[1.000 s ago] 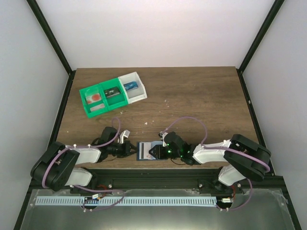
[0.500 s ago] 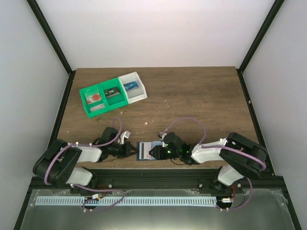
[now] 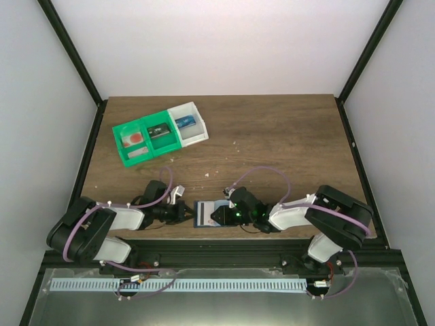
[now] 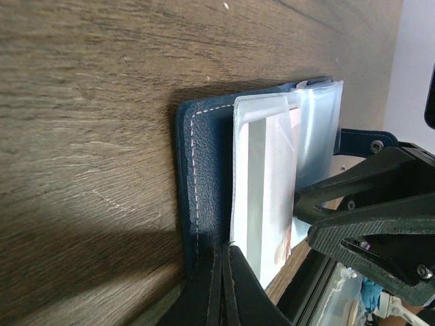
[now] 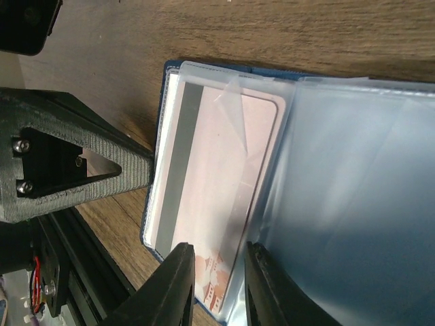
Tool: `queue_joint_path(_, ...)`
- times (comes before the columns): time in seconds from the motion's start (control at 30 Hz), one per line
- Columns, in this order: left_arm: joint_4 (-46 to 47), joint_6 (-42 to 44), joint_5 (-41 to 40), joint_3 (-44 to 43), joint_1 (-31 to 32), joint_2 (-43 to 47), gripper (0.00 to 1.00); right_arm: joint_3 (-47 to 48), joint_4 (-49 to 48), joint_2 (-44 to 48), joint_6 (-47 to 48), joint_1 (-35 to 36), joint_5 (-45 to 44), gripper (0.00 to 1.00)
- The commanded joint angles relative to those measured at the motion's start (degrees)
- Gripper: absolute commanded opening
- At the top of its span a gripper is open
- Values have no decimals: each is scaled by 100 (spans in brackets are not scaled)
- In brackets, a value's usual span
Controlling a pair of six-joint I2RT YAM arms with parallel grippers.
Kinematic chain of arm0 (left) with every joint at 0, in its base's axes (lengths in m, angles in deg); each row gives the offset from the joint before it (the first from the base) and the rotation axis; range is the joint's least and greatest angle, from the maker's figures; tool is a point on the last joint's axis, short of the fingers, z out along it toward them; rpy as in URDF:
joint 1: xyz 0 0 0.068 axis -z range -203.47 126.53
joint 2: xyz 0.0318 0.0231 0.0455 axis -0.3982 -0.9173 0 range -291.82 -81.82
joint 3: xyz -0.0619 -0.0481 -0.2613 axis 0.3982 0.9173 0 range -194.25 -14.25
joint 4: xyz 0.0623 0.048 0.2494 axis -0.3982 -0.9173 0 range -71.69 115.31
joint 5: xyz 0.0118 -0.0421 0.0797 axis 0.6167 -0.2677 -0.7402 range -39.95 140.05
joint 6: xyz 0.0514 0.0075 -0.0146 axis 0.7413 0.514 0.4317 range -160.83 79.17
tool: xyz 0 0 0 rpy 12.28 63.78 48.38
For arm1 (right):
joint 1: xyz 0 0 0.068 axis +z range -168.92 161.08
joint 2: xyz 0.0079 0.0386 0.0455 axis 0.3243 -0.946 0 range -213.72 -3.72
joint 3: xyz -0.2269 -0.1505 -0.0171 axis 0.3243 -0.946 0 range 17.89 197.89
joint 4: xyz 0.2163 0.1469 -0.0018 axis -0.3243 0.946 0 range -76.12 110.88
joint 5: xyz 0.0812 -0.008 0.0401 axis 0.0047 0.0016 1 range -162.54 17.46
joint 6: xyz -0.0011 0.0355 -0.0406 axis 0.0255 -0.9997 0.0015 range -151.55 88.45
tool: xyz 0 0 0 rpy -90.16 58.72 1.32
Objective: Take the credit cards out of the card holder
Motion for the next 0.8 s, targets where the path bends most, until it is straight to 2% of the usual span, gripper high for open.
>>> queue_joint_path(0.0, -50, 27, -196, 117, 31, -37, 0, 147, 53, -169, -89, -90, 10, 23)
queue_joint_path(0.17, -341, -156, -179, 4, 37, 619, 7, 113, 44, -140, -122, -101, -18, 22)
queue_joint_path(0.3, -328, -273, -171, -16, 39, 948, 9, 98, 32, -120, -132, -109, -33, 22)
queue_joint_path(0.6, 423, -392, 123, 81, 98, 275, 7, 90, 18, -125, -139, -112, -23, 22)
queue_joint_path(0.77, 485, -376, 34, -39, 342, 121, 2, 70, 16, -97, -141, -118, -34, 22)
